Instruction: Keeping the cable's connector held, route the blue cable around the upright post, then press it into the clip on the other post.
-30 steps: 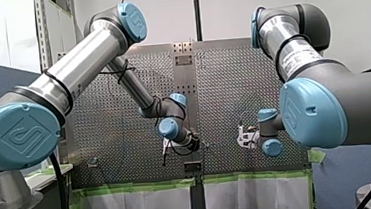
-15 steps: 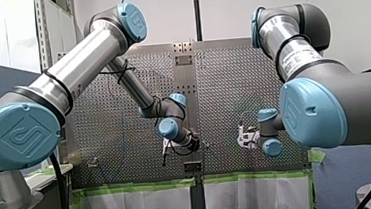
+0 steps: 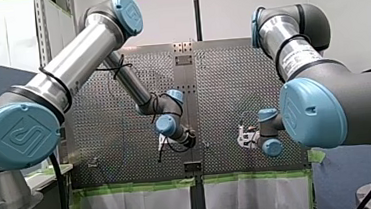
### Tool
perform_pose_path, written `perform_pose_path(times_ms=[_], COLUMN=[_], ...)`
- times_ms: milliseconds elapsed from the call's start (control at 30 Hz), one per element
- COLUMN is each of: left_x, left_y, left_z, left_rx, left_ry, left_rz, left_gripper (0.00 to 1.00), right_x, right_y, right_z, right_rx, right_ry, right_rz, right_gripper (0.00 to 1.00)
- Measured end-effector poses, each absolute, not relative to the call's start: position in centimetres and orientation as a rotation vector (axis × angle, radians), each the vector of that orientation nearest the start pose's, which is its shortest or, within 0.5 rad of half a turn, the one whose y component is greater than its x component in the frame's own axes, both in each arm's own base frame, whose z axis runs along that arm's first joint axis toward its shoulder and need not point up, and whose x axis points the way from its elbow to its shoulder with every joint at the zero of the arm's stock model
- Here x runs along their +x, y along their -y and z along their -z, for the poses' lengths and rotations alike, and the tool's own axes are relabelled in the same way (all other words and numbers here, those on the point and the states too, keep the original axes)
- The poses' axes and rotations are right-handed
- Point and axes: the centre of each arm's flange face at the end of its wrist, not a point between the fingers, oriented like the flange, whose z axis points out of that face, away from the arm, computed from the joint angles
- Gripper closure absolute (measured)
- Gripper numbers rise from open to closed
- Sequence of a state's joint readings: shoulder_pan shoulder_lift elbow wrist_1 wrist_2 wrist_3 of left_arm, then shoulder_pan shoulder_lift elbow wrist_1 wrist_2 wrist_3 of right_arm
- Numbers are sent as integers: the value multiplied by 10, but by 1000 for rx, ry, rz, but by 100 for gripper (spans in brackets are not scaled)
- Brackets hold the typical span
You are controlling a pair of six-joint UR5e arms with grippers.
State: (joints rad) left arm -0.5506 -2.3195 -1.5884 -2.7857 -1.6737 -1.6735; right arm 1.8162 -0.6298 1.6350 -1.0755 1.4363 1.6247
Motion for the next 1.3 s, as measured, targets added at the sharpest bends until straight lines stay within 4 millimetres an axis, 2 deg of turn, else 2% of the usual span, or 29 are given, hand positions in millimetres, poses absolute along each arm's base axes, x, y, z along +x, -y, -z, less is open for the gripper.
perform_pose_path(times_ms=[300, 833, 1300], left_x=[444, 408, 368], left_y=[425, 397, 368], left_z=[-101, -149, -173], left_rx=[236, -20, -28], left_ry=[-1885, -1758, -1749], left_rz=[340, 404, 381], left_gripper=[0, 0, 0], right_x=[301, 299, 298], right_y=[604, 604, 604], right_z=[11, 12, 12], right_rx=[1410, 1412, 1414], right_ry=[1004, 1015, 1019], right_rz=[-1554, -1551, -1559], right_gripper=[100, 100, 100])
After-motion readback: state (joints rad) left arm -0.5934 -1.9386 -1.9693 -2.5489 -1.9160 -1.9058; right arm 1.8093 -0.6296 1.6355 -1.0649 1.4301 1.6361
